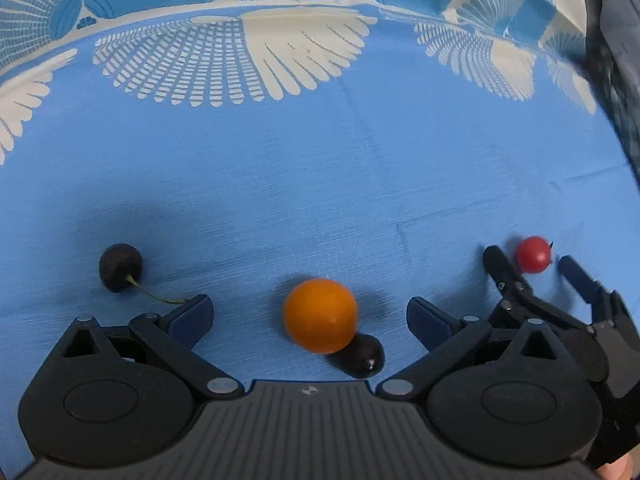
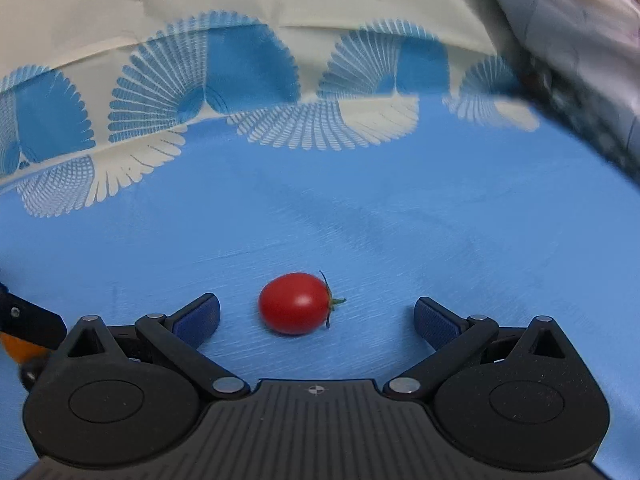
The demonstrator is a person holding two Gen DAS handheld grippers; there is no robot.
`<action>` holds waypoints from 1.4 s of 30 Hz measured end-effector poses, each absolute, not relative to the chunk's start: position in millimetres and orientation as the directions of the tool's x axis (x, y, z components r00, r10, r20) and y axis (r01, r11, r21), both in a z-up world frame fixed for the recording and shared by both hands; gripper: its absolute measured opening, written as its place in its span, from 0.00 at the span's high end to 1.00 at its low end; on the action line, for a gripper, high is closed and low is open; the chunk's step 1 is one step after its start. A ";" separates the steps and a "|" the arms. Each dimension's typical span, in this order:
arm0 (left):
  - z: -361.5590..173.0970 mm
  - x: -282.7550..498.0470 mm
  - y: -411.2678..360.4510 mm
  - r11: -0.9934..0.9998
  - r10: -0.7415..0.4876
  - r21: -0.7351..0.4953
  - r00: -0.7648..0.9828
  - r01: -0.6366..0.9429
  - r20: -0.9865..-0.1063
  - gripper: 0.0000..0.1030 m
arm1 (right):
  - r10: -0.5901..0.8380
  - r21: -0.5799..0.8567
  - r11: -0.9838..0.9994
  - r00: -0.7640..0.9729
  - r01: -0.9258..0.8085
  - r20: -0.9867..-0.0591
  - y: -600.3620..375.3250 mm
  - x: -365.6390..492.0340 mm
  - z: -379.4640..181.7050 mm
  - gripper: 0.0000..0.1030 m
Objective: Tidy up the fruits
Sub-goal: 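Grasp an orange fruit with the left tool while the right tool grasps a red tomato, then carry the orange fruit and red tomato over the cardboard box with both tools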
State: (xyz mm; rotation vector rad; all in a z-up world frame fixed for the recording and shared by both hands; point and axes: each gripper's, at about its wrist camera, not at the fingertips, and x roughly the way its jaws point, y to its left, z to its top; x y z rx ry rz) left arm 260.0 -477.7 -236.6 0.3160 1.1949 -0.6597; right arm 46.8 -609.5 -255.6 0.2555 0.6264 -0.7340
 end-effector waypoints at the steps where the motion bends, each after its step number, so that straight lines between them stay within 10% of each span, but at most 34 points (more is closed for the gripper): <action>1: -235.8 258.6 -476.2 0.776 -0.309 -0.112 0.219 0.621 -0.925 0.01 | -0.543 0.010 0.720 0.572 0.694 -0.615 -609.8 46.1 -254.8 0.01; 3: -232.6 256.2 -469.6 0.804 -0.309 -0.119 0.239 0.583 -0.920 0.24 | -0.548 0.004 0.718 0.568 0.696 -0.614 -608.9 44.2 -254.0 0.02; 5: -227.0 256.8 -464.5 0.808 -0.334 -0.147 0.239 0.570 -0.912 0.59 | -0.544 -0.002 0.736 0.590 0.677 -0.597 -606.0 40.6 -252.2 0.33; 7: -223.9 257.6 -460.2 0.817 -0.335 -0.165 0.221 0.553 -0.916 0.60 | -0.531 -0.017 0.759 0.603 0.651 -0.595 -599.5 38.9 -247.5 0.58; 20: -139.4 213.1 -396.9 0.799 -0.414 -0.196 0.284 0.569 -0.865 0.60 | -0.502 0.122 0.758 0.694 0.640 -0.517 -554.8 -15.2 -174.0 0.58; 42: 6.7 12.9 -42.3 0.916 -0.312 -0.117 0.500 0.383 -0.808 0.60 | -0.119 0.136 0.974 0.923 0.179 -0.366 -218.5 -138.3 -23.1 0.58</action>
